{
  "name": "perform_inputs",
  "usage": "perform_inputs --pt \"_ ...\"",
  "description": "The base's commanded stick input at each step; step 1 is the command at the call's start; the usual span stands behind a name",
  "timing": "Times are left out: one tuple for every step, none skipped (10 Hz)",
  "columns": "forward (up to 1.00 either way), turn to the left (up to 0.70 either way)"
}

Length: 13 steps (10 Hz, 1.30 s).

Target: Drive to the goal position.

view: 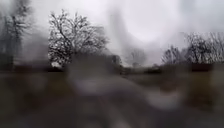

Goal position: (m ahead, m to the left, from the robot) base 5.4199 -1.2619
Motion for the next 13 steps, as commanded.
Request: perform_inputs --pt "0.85 0.32" --pt "0.85 0.32" --pt "0.85 0.31" --pt "0.85 0.05" --pt "0.85 0.00" --pt "0.85 0.00" --pt "0.85 0.00" --pt "0.85 0.00" --pt "0.85 0.00" --pt "0.85 0.00" --pt "0.85 0.00" --pt "0.85 0.00" --pt "0.85 0.00"
